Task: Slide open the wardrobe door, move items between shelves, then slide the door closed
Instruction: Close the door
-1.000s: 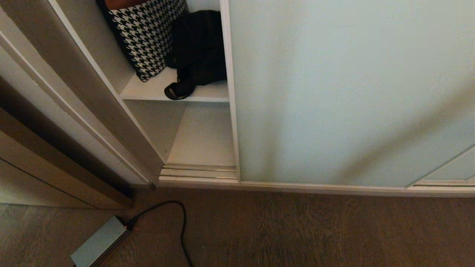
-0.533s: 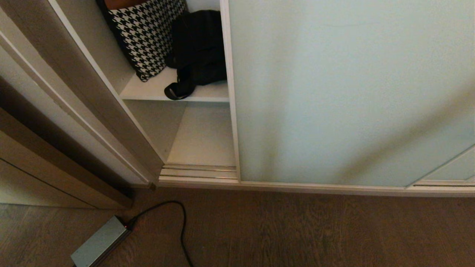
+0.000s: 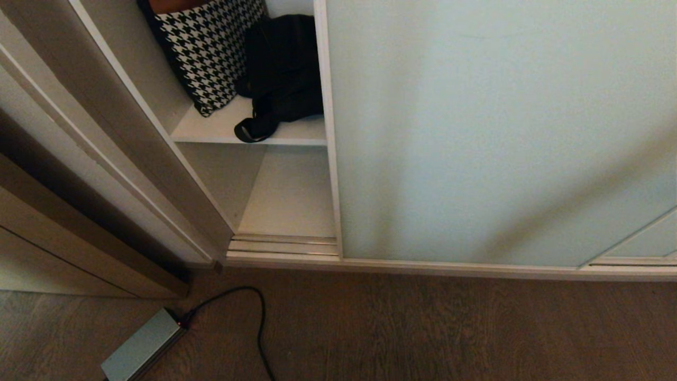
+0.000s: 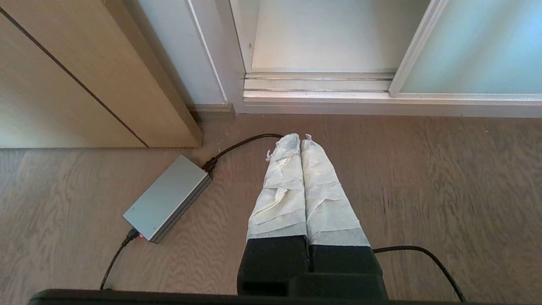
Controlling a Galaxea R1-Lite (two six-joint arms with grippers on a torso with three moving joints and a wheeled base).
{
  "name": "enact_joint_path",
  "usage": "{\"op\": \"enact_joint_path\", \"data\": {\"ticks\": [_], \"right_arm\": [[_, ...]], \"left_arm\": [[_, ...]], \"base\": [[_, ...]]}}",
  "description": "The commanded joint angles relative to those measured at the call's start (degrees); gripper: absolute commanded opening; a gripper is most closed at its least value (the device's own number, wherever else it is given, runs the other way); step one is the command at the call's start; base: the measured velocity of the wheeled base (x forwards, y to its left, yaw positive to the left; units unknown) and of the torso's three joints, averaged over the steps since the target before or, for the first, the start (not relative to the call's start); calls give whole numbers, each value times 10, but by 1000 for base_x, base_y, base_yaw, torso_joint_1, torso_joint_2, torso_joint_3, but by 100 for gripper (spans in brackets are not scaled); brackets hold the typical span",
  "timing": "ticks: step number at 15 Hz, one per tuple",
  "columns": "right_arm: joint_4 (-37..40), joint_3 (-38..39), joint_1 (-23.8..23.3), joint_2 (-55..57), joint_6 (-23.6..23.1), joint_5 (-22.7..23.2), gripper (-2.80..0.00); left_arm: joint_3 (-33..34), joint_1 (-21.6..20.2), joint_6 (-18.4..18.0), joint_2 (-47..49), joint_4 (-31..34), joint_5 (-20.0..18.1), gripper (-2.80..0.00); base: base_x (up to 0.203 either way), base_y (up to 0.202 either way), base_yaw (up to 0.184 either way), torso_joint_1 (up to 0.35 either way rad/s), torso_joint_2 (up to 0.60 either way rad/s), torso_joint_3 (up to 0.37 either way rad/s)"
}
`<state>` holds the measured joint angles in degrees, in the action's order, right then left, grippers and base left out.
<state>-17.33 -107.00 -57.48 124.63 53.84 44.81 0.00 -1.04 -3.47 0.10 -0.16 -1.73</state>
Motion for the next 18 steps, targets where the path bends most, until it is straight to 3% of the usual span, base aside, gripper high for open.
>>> {"op": "enact_joint_path", "data": {"ticks": [1, 6, 18], "right_arm": [[-37, 5, 15, 14, 3, -20, -280], [-85, 7, 31, 32, 4, -42, -280], [-120, -29, 37, 72, 6, -46, -280]], "left_arm": [[0, 0, 0, 0, 0, 0, -280], [0, 0, 0, 0, 0, 0, -280], [0, 0, 0, 1, 0, 0, -280]], "base": [[0, 0, 0, 0, 0, 0], [0, 0, 0, 0, 0, 0], [0, 0, 0, 0, 0, 0]]}}
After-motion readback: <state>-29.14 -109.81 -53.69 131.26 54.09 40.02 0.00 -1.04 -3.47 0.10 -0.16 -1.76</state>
